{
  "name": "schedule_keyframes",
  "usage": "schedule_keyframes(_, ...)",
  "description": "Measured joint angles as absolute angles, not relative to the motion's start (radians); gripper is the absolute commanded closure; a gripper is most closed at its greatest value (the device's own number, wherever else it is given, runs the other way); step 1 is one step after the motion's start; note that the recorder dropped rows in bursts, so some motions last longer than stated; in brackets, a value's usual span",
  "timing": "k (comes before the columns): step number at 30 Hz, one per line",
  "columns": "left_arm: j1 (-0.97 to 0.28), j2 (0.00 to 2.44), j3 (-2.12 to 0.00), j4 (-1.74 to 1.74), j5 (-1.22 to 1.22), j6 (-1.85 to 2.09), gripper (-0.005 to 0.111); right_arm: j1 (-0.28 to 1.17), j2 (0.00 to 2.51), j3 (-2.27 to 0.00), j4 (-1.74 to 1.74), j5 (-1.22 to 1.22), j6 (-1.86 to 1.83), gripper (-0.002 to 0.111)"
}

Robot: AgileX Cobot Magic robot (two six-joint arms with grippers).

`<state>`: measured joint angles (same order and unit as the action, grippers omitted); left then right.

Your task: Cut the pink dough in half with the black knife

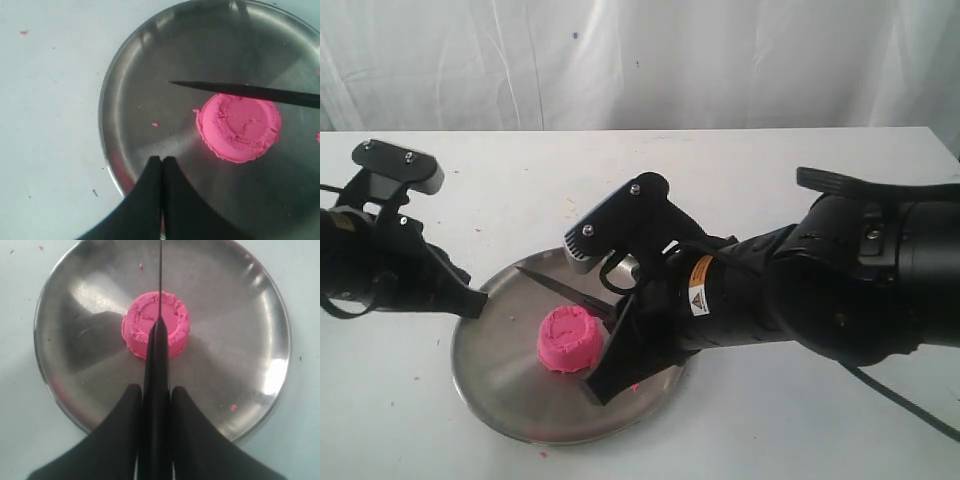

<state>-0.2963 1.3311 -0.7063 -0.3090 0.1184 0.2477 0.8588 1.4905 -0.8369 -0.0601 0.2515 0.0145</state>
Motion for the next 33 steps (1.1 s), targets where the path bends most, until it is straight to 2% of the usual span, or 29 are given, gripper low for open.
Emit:
schedule_keyframes(10,-0.352,1.324,-0.649,-0.351,0.0,0.246,0.107,0.884,1.549,-0.834,-0.049,0.239,0.011,0.108)
schedule_keyframes(33,-0.354,1.324,-0.649,-0.351,-0.011,0.246,0.107,0.878,1.601,-0.834,-0.076,0.196,0.011,0.108)
